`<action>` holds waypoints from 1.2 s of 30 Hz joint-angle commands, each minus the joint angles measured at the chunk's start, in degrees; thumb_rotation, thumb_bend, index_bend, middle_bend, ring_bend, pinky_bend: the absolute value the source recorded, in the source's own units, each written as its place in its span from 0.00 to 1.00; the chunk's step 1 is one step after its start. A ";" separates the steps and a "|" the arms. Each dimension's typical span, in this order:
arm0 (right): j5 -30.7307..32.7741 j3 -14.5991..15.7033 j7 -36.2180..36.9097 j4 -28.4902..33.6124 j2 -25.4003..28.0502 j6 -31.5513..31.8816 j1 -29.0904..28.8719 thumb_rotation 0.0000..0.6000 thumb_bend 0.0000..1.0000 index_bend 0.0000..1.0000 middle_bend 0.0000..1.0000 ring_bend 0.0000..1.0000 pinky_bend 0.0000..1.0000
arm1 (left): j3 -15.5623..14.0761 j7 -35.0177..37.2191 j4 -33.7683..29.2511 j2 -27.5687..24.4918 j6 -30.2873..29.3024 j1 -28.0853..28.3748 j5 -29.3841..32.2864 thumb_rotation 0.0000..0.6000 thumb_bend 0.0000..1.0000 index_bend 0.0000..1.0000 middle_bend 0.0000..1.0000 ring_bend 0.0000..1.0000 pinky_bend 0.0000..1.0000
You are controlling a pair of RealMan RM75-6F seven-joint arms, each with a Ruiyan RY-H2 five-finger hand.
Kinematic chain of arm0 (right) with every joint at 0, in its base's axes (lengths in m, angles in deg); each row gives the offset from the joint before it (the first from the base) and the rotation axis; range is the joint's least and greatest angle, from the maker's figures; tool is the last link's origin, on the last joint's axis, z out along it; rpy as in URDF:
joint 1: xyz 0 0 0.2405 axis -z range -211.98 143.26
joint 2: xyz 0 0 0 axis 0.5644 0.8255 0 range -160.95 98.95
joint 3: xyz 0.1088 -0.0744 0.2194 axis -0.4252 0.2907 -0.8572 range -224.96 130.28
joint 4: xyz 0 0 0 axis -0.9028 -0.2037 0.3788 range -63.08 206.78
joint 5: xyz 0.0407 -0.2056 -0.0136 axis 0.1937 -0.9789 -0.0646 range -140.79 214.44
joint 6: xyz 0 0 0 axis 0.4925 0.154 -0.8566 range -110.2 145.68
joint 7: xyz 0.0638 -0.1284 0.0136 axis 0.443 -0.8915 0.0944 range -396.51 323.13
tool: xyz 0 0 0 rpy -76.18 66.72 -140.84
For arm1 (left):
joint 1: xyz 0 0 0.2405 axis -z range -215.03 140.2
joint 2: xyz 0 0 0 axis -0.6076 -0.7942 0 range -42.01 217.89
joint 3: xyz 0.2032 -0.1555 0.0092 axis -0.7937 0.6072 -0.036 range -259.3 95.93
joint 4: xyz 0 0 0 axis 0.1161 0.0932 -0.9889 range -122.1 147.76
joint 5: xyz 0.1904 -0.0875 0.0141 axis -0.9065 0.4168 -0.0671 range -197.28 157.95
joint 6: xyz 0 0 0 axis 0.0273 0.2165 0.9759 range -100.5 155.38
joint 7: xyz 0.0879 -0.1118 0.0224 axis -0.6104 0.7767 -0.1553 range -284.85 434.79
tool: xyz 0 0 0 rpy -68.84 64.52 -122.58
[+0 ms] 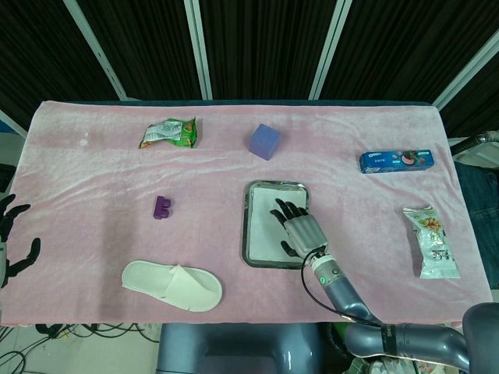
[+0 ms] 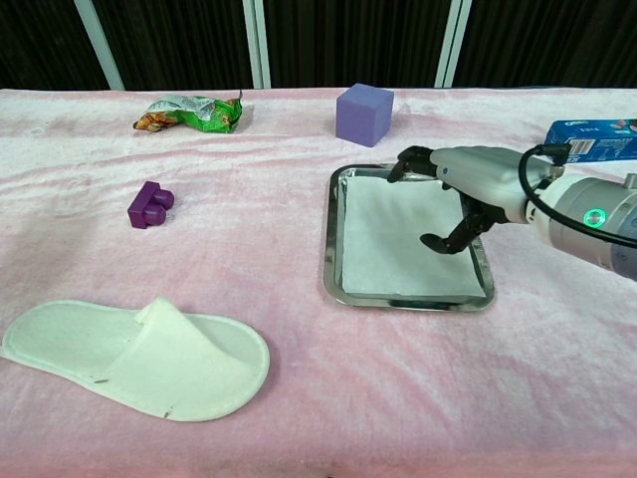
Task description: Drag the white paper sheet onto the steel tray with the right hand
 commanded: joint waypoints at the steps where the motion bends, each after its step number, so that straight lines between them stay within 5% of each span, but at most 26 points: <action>1: -0.74 -0.60 2.66 -4.91 -2.15 -4.49 -1.58 1.00 0.31 0.17 0.00 0.07 0.19 | 0.00 0.03 0.02 -0.01 0.01 0.02 -0.04 1.00 0.40 0.22 0.07 0.01 0.05; 36: -3.40 2.10 6.41 -13.13 -2.98 -13.37 -4.93 1.00 0.30 0.17 0.00 0.07 0.18 | 0.11 0.02 -0.04 -0.06 0.27 0.19 0.16 1.00 0.40 0.22 0.07 0.01 0.05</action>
